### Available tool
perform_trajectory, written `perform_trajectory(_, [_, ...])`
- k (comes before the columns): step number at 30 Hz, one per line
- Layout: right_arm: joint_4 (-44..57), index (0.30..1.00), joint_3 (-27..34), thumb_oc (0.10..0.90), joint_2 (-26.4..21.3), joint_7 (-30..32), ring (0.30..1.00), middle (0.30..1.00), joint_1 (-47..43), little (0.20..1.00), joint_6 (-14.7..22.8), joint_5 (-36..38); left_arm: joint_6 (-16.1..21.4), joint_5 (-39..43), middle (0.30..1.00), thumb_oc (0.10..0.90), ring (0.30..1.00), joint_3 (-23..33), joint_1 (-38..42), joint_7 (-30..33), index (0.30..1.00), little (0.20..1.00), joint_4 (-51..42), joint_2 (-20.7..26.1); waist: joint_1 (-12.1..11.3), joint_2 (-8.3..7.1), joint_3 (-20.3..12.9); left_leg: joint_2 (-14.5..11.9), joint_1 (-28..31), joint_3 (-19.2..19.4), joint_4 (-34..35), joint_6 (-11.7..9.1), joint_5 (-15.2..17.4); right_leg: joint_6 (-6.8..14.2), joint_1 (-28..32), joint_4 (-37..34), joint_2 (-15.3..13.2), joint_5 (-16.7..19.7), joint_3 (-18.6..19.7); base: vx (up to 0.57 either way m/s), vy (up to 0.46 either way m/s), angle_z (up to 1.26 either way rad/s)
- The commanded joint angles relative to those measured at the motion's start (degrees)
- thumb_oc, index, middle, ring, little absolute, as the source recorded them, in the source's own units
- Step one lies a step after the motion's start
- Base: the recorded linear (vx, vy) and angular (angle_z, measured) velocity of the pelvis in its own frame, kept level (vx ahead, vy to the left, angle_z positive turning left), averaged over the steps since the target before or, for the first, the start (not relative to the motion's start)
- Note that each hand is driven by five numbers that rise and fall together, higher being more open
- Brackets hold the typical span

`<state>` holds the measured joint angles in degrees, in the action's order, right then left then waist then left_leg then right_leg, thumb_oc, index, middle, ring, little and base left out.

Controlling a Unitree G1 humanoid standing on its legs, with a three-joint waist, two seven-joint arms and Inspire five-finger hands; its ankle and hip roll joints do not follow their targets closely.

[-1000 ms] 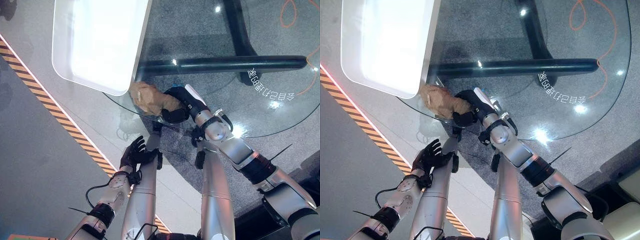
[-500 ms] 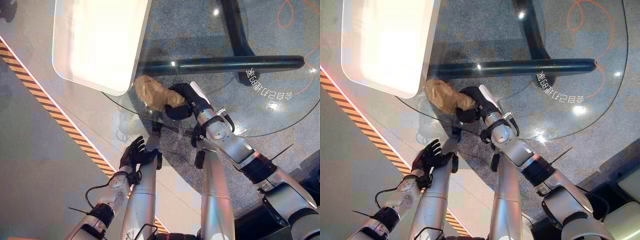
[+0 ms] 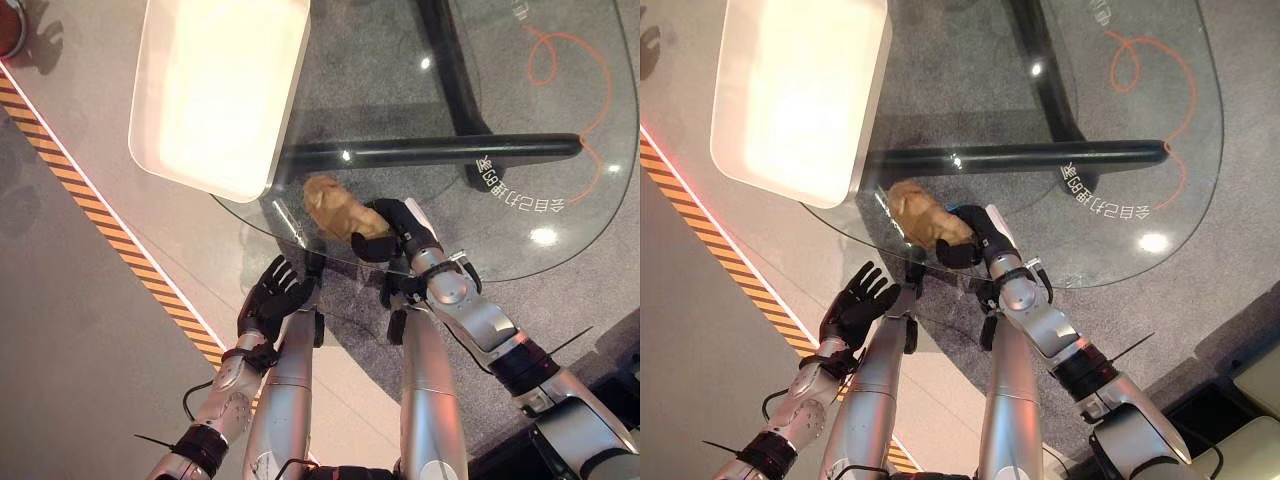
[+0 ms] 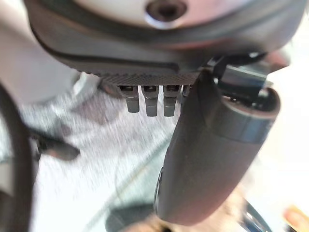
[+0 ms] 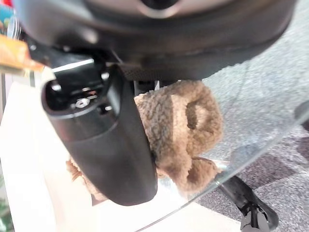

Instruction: Wipe the table with a cloth and put it in the basket.

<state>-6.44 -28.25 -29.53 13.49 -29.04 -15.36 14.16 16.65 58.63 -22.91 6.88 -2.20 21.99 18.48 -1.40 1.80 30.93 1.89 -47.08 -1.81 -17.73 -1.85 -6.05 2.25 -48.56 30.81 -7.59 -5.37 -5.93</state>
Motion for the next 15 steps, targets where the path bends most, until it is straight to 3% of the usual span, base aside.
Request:
perform_trajectory(1, [7.98, 0.3, 3.57, 0.1, -0.73, -1.52, 0.3, 0.3, 0.55, 0.2, 9.55, 1.72, 0.71, 4.06, 0.9, 0.8, 0.9, 1.03, -7.06, -4.15, 0.9, 0.9, -6.49, -0.23, -1.08, 0.42, -1.13, 2.69, 2.49, 5.4, -7.02, 4.02, 10.47, 0.09, 2.53, -9.48, 3.27, 6.85, -3.06, -0.03, -0.061, -0.02])
perform_trajectory(6, [10.7, 0.3, 7.01, 0.1, -1.93, -1.35, 0.3, 0.3, 4.04, 0.2, 13.0, 3.66, -1.33, 8.5, 0.9, 0.8, 0.9, 1.24, -9.6, -7.95, 0.9, 0.9, -12.08, 0.28, -1.0, -0.28, -1.13, 2.73, 4.4, 5.08, -7.2, 4.25, 10.9, -0.2, 5.11, -9.52, 3.43, 6.34, -3.68, -0.02, -0.07, -0.01])
perform_trajectory(12, [16.0, 0.3, 10.38, 0.1, -0.74, -7.81, 0.3, 0.3, 8.35, 0.2, 20.76, 16.31, -2.57, 16.46, 0.9, 0.8, 0.9, 1.13, -11.26, -14.02, 0.9, 0.9, -17.27, -0.1, -0.24, -1.07, -1.13, 2.3, 5.09, 5.12, -8.1, 4.56, 11.64, -0.29, 5.97, -8.86, 3.65, 5.98, -3.42, 0.01, -0.03, 0.01])
perform_trajectory(15, [18.38, 0.3, 11.52, 0.1, 0.95, -11.15, 0.3, 0.3, 10.35, 0.2, 24.61, 21.12, -1.25, 20.13, 0.9, 0.8, 0.9, 1.76, -11.43, -15.82, 0.9, 0.9, -18.19, -0.31, 0.33, -1.31, -1.13, 2.08, 4.71, 5.49, -8.74, 4.68, 11.89, -0.37, 5.65, -8.66, 3.83, 6.1, -3.04, 0.02, -0.012, -0.01])
